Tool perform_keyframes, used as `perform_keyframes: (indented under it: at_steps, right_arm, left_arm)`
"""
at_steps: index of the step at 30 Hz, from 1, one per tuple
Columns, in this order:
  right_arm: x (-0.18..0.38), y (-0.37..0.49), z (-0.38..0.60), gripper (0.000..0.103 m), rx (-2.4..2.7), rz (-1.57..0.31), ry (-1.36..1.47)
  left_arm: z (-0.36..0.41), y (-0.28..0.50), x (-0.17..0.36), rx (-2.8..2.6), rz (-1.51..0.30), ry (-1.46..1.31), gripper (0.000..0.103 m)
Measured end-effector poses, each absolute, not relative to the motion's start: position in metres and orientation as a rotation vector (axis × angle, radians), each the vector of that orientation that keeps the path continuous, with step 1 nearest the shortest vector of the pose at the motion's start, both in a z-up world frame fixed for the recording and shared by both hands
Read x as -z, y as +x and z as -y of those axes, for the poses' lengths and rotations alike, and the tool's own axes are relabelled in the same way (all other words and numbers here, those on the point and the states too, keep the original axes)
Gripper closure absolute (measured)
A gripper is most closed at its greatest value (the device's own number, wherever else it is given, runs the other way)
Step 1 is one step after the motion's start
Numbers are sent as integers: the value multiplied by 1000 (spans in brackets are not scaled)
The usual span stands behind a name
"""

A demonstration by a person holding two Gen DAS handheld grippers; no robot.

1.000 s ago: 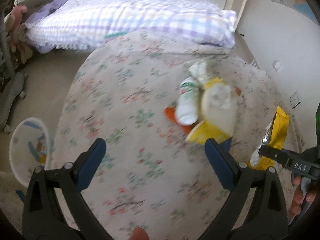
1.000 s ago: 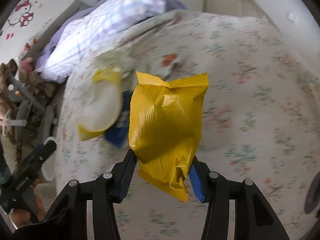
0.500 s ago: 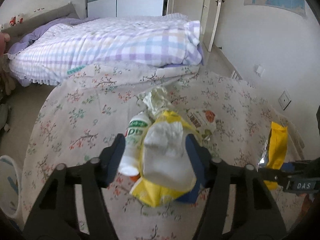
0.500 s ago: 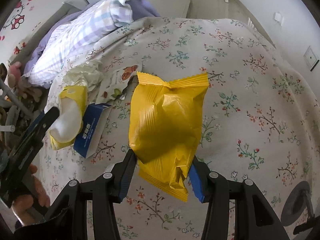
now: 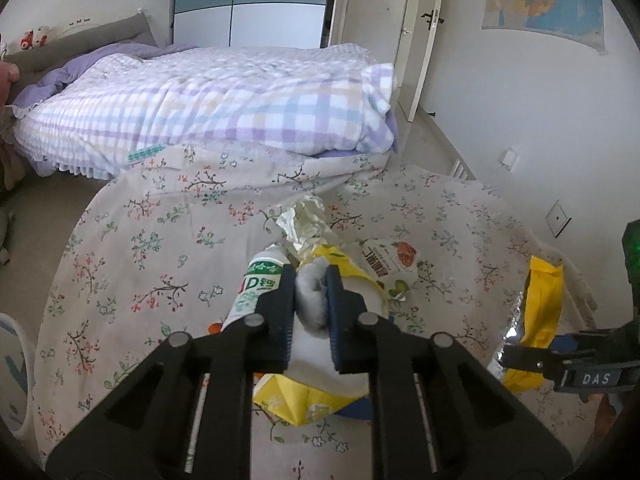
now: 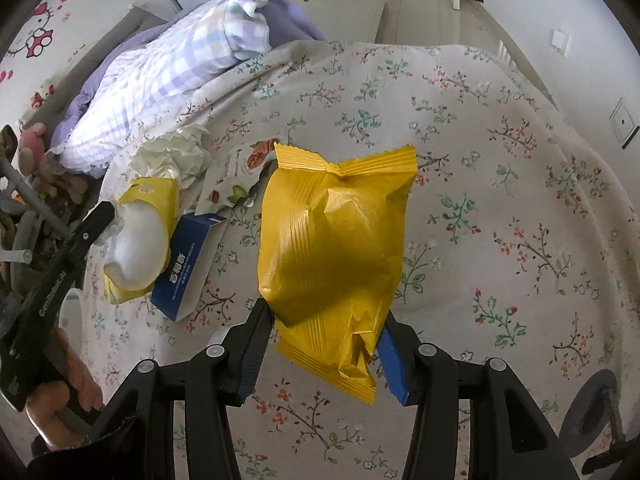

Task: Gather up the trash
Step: 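Drop the tissue into the wastebasket with the left tool while the right tool holds the yellow bag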

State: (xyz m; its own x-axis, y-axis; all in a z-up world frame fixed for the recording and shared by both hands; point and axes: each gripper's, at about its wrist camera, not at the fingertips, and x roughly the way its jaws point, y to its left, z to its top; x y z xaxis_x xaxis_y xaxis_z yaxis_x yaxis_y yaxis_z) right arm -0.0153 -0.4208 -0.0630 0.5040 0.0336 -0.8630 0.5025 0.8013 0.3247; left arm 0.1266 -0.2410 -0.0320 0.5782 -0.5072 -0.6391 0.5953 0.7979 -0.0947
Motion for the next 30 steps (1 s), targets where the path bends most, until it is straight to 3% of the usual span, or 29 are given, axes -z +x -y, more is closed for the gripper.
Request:
perform_keyframes:
  at_steps: [14,30]
  right_arm:
    - [27,-5,377,52,233,-950,577]
    - [3,61,256,52,59,-960,429]
  left_arm:
    - [185,123,19,596,-769,150,87]
    - [41,151,10,427,-885,85,87]
